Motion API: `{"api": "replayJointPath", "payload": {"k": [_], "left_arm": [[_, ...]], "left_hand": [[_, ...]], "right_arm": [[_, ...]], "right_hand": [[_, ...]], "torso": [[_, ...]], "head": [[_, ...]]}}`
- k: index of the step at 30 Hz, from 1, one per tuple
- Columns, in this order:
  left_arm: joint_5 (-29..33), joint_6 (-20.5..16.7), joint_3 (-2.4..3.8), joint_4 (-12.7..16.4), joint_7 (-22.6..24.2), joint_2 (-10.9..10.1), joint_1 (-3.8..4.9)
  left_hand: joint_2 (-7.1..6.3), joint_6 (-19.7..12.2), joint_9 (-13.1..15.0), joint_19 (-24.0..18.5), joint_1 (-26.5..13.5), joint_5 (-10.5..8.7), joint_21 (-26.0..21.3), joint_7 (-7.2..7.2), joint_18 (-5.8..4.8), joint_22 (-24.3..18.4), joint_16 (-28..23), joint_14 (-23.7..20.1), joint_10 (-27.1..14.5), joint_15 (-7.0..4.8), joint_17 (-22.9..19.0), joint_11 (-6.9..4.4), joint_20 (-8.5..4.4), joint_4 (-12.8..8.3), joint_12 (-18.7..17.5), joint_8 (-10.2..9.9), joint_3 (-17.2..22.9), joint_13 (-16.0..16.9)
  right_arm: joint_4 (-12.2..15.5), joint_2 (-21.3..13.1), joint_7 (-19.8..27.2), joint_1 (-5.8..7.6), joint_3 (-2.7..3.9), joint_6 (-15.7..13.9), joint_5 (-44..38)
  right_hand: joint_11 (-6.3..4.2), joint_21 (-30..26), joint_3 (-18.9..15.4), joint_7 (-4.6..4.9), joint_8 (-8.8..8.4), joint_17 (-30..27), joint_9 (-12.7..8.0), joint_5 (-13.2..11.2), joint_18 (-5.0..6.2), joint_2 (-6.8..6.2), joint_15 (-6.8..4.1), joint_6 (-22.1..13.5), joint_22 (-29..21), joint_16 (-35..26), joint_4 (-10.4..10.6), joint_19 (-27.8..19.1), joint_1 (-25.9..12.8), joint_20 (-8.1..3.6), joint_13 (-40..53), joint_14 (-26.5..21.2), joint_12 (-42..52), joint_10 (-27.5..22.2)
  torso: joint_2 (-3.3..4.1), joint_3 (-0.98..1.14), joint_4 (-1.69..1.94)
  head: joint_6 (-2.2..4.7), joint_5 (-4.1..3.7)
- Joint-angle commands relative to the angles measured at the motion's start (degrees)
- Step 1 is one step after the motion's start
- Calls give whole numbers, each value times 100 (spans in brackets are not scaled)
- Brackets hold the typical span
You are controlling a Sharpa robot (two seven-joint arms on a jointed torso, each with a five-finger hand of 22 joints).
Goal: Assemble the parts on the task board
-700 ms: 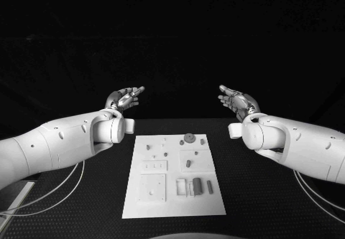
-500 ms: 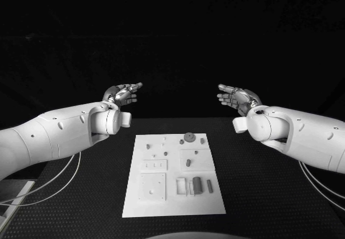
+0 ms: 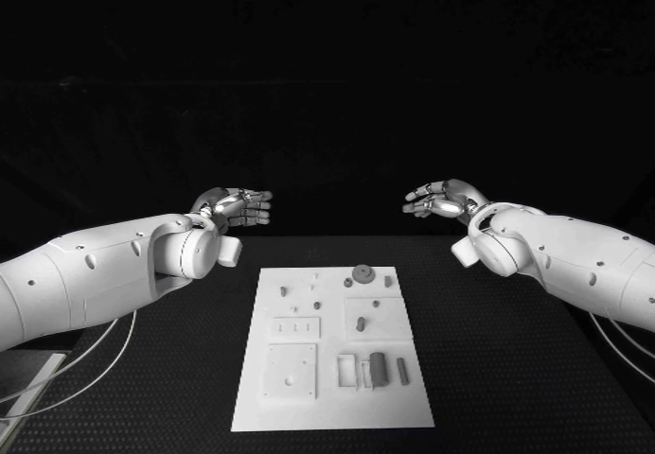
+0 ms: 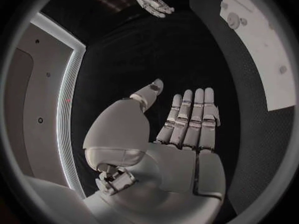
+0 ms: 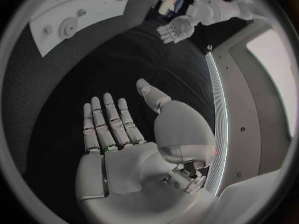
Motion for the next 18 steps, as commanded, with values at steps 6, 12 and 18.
{"api": "replayJointPath", "payload": {"k": [6,12,18], "left_arm": [[-1146,1209,34,425,37,-198,18],[-1147,1168,43,797,5,-294,132],[-1116,1183,43,905,-64,-232,133]], "left_hand": [[117,444,-171,358,9,-3,25,86,13,-36,10,409,433,-127,67,-124,-142,-594,8,-32,243,-36],[86,508,-242,556,-57,-7,64,125,0,-29,60,633,515,-221,150,-136,-232,-701,-55,-93,257,-78],[65,504,-275,577,-161,-7,45,136,-27,-39,34,647,518,-225,172,-127,-255,-679,-99,-131,230,-103]], "right_arm": [[-289,255,-35,-1,4,250,-2830],[-411,423,-79,-1,11,297,-3421],[-596,603,-87,-4,11,434,-4040]], "right_hand": [[-572,255,0,130,208,480,111,35,611,-78,-625,905,-7,604,-105,1585,349,-66,348,1598,468,1577],[-898,652,-134,-70,130,1048,147,33,826,-152,-1115,1018,47,1241,-106,2679,398,-228,946,2596,1050,2566],[-1098,1144,-395,-238,8,1952,175,40,826,-210,-1593,1137,246,2285,-110,3669,514,-615,2181,3233,2324,2982]], "torso": [[170,4,178],[318,-7,343],[473,-57,553]], "head": [[35,-76],[82,-122],[97,-280]]}}
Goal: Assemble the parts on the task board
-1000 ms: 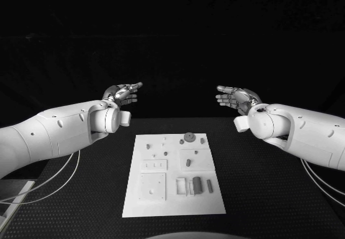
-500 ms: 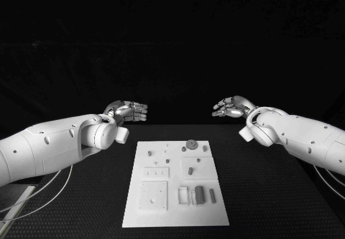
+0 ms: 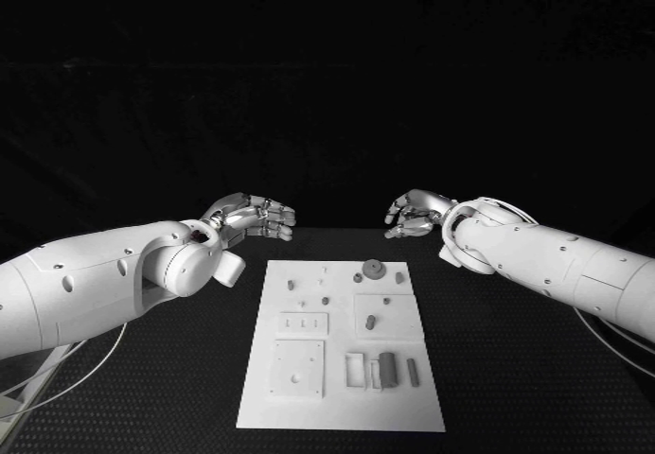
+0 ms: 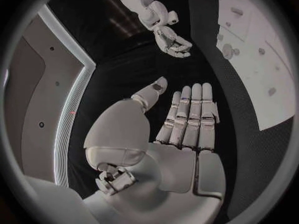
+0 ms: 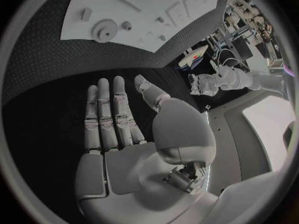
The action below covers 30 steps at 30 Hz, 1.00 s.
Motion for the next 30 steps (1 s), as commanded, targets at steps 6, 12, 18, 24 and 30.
{"api": "replayJointPath", "payload": {"k": [6,12,18,24,30], "left_arm": [[-105,138,-14,-69,-90,69,-2],[-84,124,-22,-57,-189,118,-6],[-80,145,-23,17,-197,111,-7],[-78,149,-23,49,-203,104,-7],[-77,153,-22,35,-218,86,-7]], "left_hand": [[-24,9,-38,20,-151,-9,-14,58,-83,-19,-44,23,14,11,21,28,-15,4,-86,-81,-66,-34],[-51,19,-52,15,-249,-9,-35,59,-103,-27,-74,12,28,17,33,29,-23,37,-106,-93,-92,-46],[-55,21,-59,10,-275,-8,-46,59,-110,-30,-89,5,29,19,38,30,-26,42,-117,-100,-95,-53],[-58,19,-63,7,-289,-9,-52,60,-113,-32,-98,2,30,20,41,31,-27,44,-124,-106,-96,-57],[-60,18,-66,7,-299,-9,-55,60,-115,-33,-103,1,30,21,44,32,-28,46,-129,-109,-97,-59]], "right_arm": [[33,122,-64,-5,3,314,-1323],[274,149,-186,-12,3,381,-1991],[384,160,-295,-67,3,427,-2313],[418,81,-278,-93,2,465,-2294],[618,-67,-337,-94,2,532,-2312]], "right_hand": [[-154,1287,-390,-102,-386,2330,49,4,121,-14,-629,198,193,2610,12,1271,194,-603,3191,430,3292,-553],[-110,1807,-348,-68,-573,2635,23,0,121,-31,-606,71,280,3011,10,1314,154,-673,3561,477,3743,-576],[-71,2289,-296,-32,-708,2887,-31,-4,121,-81,-567,7,271,3409,12,1306,131,-764,3840,491,4153,-614],[-53,2608,-221,-13,-763,2968,-58,-7,121,-98,-549,25,263,3585,11,1245,96,-806,3912,494,4322,-618],[-36,2759,-193,4,-776,2999,-63,-7,121,-103,-533,55,258,3674,13,1236,63,-831,3930,514,4403,-598]], "torso": [[271,-75,299],[409,-115,385],[534,-158,440],[635,-181,484],[682,-191,484]], "head": [[24,-149],[72,-247],[94,-299],[61,-341],[68,-357]]}}
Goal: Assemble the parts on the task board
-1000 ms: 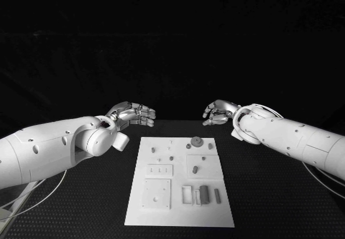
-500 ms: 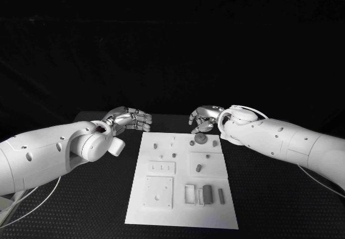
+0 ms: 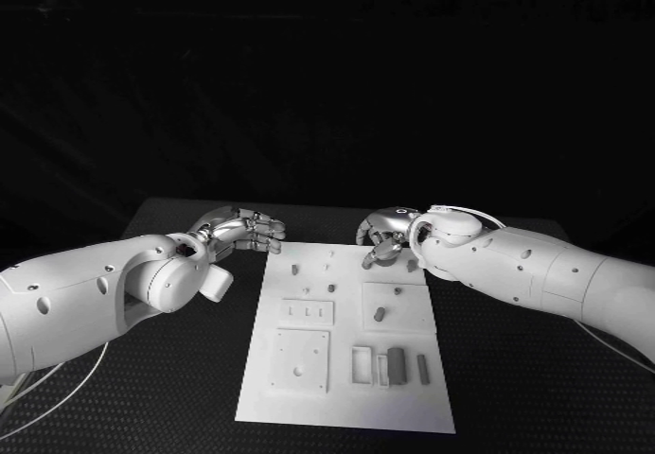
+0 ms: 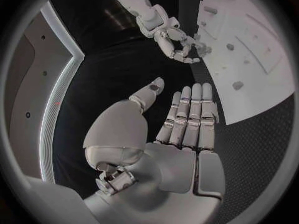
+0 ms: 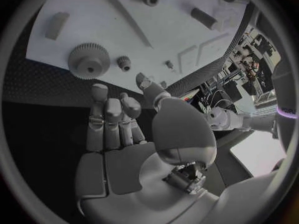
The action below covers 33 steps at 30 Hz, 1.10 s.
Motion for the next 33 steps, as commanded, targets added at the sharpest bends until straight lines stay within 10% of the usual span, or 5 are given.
{"api": "replayJointPath", "payload": {"k": [1,33], "left_arm": [[-17,89,4,-8,4,2,4],[-17,124,4,-36,-45,-23,4]], "left_hand": [[-7,18,-6,8,-59,-8,-34,61,-58,-7,-37,1,9,21,6,11,-29,8,-39,-38,-26,-6],[-17,8,-20,5,-99,-8,-50,67,-67,-10,-59,-3,4,23,20,18,-31,16,-64,-55,-29,-20]], "right_arm": [[91,-41,-93,0,2,172,-182],[-27,-9,-218,-145,-5,304,-409]], "right_hand": [[57,42,42,31,-23,12,-6,-14,110,-41,33,16,153,36,-3,-14,-19,-42,7,10,37,8],[35,394,165,5,24,472,19,-14,110,6,15,241,146,434,-4,1,-87,-119,150,405,305,171]], "torso": [[62,-13,7],[174,-47,34]], "head": [[4,-9],[-11,-32]]}}
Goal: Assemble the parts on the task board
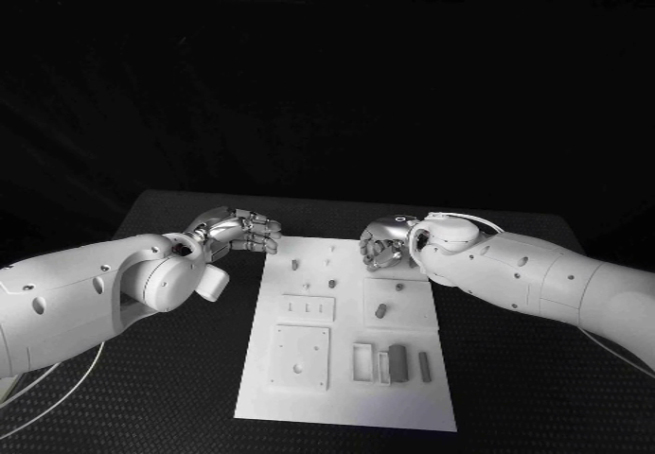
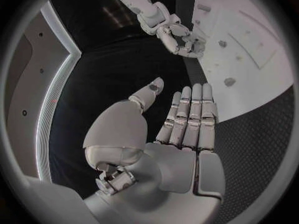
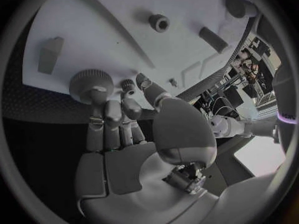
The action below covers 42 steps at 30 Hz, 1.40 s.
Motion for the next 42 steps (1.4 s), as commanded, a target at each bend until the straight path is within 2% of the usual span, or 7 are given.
{"api": "replayJointPath", "payload": {"k": [1,4,14,18,23,30,42], "left_arm": [[-17,95,4,3,16,4,4],[-17,122,4,-12,18,12,4],[-17,132,3,-18,17,16,4],[-17,134,3,-24,7,1,3],[-17,153,3,-35,8,13,3],[-17,165,2,-27,3,14,2],[-17,177,2,-51,-5,30,2]], "left_hand": [[0,9,-9,5,-72,-8,-28,67,1,-7,-34,-3,4,23,9,18,-31,17,-22,-33,-29,-9],[0,9,-10,5,-75,-9,-29,68,1,-7,-35,-3,4,23,10,18,-31,18,-24,-34,-29,-10],[-2,8,-13,4,-82,-8,-33,68,-1,-8,-41,-5,4,24,13,19,-32,21,-29,-37,-28,-12],[-3,7,-14,4,-86,-8,-35,69,-1,-9,-43,-5,4,24,15,20,-32,22,-31,-38,-28,-14],[-3,7,-15,3,-88,-8,-37,69,-2,-9,-46,-6,4,24,16,20,-32,23,-33,-39,-27,-15],[-3,7,-16,3,-88,-8,-38,69,-2,-9,-48,-6,5,24,18,20,-33,22,-35,-40,-25,-16],[-5,7,-18,3,-90,-8,-42,69,-3,-10,-53,-6,6,24,21,20,-33,22,-39,-42,-23,-18]], "right_arm": [[5,-18,-78,-13,-8,123,-132],[23,-32,-92,-13,-8,154,-134],[91,-101,-138,-13,-8,207,-207],[96,-107,-129,-21,-8,224,-207],[132,-100,-116,-28,-8,209,-240],[134,-96,-107,-34,-8,159,-250],[126,-63,-178,-64,-8,118,-307]], "right_hand": [[-8,93,42,-3,22,283,4,-14,82,23,-13,46,147,190,-4,18,-17,-65,158,274,142,135],[-7,151,48,-2,19,434,3,-14,82,19,-11,61,146,282,-5,34,-23,-85,249,392,219,191],[-8,204,66,-4,23,516,7,-13,82,38,-11,89,143,339,-5,38,-20,-104,324,452,287,242],[-14,240,82,-12,35,560,13,-13,82,70,-16,126,141,370,-6,43,-16,-117,369,491,331,285],[-41,292,108,-40,76,619,34,-13,82,157,-39,224,138,408,-3,46,-30,-131,430,548,388,345],[-81,345,141,-84,129,639,61,-13,82,221,-75,356,133,426,-5,40,-52,-148,459,579,420,390],[-97,369,140,-99,133,646,66,-13,82,201,-92,389,130,431,4,32,-102,-151,445,591,414,391]], "torso": [[28,-8,-1],[30,-12,-12],[27,-14,-2],[32,-9,-5],[40,-23,-11],[45,-26,-6],[55,-35,-1]], "head": [[-1,-7],[-10,-15],[-27,-11],[-18,2],[-8,15],[-23,-2],[-47,-15]]}}
